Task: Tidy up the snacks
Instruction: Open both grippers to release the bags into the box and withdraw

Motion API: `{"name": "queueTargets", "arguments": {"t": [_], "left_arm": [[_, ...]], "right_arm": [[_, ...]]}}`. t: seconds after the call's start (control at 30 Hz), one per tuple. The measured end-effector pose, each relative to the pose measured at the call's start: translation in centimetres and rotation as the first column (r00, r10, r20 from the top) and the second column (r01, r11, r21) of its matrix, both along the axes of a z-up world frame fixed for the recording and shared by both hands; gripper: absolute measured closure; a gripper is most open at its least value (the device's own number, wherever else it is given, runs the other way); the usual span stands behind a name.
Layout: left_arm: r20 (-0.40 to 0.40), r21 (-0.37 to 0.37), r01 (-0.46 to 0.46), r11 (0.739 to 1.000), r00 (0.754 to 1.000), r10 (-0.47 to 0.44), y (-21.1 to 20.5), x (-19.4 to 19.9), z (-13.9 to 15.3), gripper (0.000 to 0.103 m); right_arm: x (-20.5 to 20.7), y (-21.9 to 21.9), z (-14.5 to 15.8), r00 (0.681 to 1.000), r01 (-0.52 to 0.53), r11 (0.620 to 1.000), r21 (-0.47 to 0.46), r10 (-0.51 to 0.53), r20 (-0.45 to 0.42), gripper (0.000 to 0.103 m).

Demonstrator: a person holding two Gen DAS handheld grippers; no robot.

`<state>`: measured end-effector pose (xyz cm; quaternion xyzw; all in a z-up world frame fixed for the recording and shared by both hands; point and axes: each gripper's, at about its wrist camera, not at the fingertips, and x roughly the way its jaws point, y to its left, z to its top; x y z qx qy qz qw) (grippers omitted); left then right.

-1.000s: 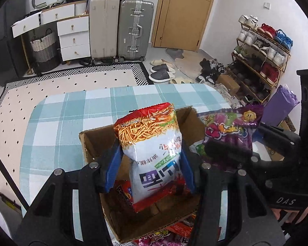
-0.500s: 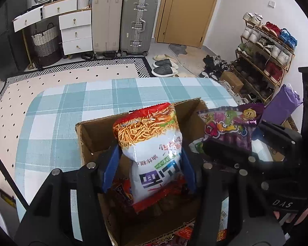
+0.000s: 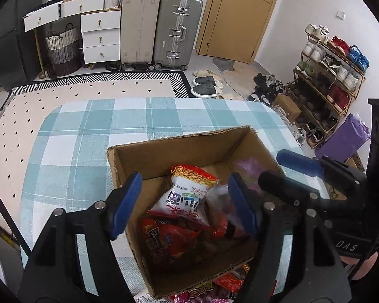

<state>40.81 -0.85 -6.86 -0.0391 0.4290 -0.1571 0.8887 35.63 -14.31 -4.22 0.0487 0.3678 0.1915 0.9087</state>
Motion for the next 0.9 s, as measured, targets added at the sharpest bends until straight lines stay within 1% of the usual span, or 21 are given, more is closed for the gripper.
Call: {"name": "queueTargets", "arguments": {"t": [0.13, 0.3, 0.43, 0.5, 0.63, 0.7, 0.77, 0.9], "left_arm": [[0.02, 0.012, -0.02, 1.0, 1.0, 0.019, 0.4, -1.2, 1.0, 0.026], [0.059, 0.027, -0.025, 0.999, 0.998, 0.023, 0.8, -3.5, 2.4, 0.025], [0.116, 0.053, -0.029, 0.998, 0.993, 0.022, 0.8, -6.2, 4.1, 0.023], [0.143, 0.062, -0.029, 0.998, 0.99, 0.019, 0.8, -7.6, 4.8, 0.023], [0.195, 0.071, -0.017, 0.997, 0.981, 0.003, 0.6, -10.8, 6.4, 0.022], [0.22, 0.06, -0.007, 0.998, 0.975, -0.006, 0.6, -12.6, 7.3, 0.022], [0.245, 0.067, -0.01, 0.998, 0.97, -0.007, 0.4, -14.2, 8.0, 0.022], [0.29, 0.067, -0.026, 0.997, 0.957, 0.005, 0.6, -17.4, 9.2, 0.019]], "right_arm": [[-0.8, 0.0, 0.8, 1.0, -0.004, 1.0, -0.006, 0.004, 0.023, 0.048], [-2.8, -0.2, 2.2, 0.998, -0.009, 1.0, -0.007, 0.009, 0.066, 0.042], [-5.6, -0.4, 3.7, 0.993, -0.014, 1.0, -0.011, 0.015, 0.114, 0.04], [-7.0, -0.5, 4.4, 0.99, -0.017, 1.0, -0.008, 0.018, 0.137, 0.033], [-10.0, -0.6, 5.9, 0.982, -0.022, 1.0, -0.007, 0.023, 0.186, 0.027], [-11.5, -0.7, 6.4, 0.979, -0.023, 1.0, 0.003, 0.022, 0.202, 0.021], [-13.0, -0.9, 6.9, 0.976, -0.03, 0.999, 0.03, 0.023, 0.219, 0.018], [-15.8, -0.9, 7.6, 0.967, -0.033, 0.998, 0.049, 0.02, 0.255, 0.016]]}}
